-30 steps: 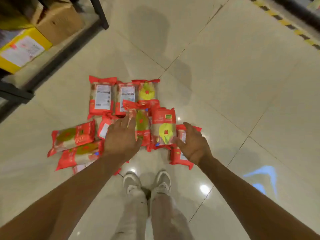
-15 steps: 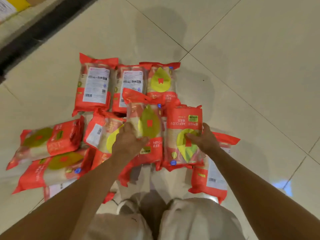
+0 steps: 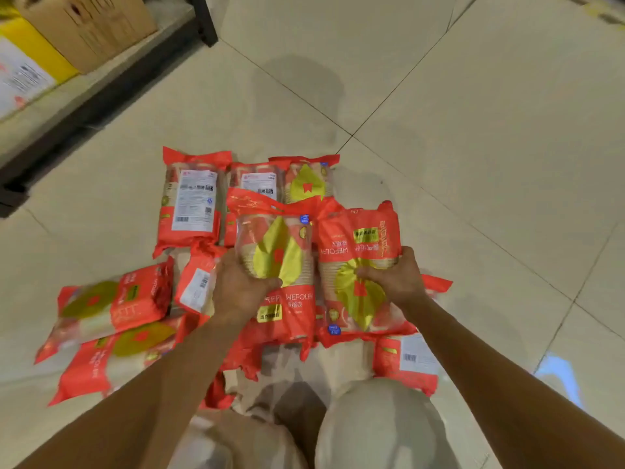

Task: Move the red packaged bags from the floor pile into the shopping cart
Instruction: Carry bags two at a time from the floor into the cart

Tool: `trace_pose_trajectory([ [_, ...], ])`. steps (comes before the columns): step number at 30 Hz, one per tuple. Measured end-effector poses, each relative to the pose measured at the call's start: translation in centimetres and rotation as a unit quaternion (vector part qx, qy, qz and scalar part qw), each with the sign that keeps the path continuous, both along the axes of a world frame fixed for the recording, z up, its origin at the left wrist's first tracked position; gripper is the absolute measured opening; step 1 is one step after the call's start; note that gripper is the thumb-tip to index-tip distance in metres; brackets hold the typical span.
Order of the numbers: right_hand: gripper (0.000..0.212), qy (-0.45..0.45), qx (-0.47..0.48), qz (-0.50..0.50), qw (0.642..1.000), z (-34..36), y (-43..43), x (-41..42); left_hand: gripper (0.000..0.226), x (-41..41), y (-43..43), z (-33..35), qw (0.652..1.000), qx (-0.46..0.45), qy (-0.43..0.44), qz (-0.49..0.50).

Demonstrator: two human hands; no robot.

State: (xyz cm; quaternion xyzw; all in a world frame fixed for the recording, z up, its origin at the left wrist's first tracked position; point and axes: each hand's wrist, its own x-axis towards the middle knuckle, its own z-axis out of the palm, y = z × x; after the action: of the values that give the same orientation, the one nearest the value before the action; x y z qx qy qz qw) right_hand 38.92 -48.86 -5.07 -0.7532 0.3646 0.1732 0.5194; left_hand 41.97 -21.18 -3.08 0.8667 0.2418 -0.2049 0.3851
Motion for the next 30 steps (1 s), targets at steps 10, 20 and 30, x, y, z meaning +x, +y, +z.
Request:
trace_pose_trajectory([
  [10, 0.08, -0.154, -0.006, 0.024, 0.988, 46.1, 3.7, 2.5, 0.096, 0.2, 5.5, 44.1, 0.989, -0.101, -0.108, 0.033],
  [20, 0.073, -0.332, 0.016, 0.028, 0.943, 78.0, 5.5, 0.0, 0.072, -2.7, 7.0, 75.8, 0.942, -0.142, -0.302, 0.043],
  [30, 0.077, -0.426, 0.046, 0.055, 0.902, 86.9, 4.9, -2.0, 0.087, -7.7, 6.1, 85.9, 0.895, -0.149, -0.412, 0.082],
])
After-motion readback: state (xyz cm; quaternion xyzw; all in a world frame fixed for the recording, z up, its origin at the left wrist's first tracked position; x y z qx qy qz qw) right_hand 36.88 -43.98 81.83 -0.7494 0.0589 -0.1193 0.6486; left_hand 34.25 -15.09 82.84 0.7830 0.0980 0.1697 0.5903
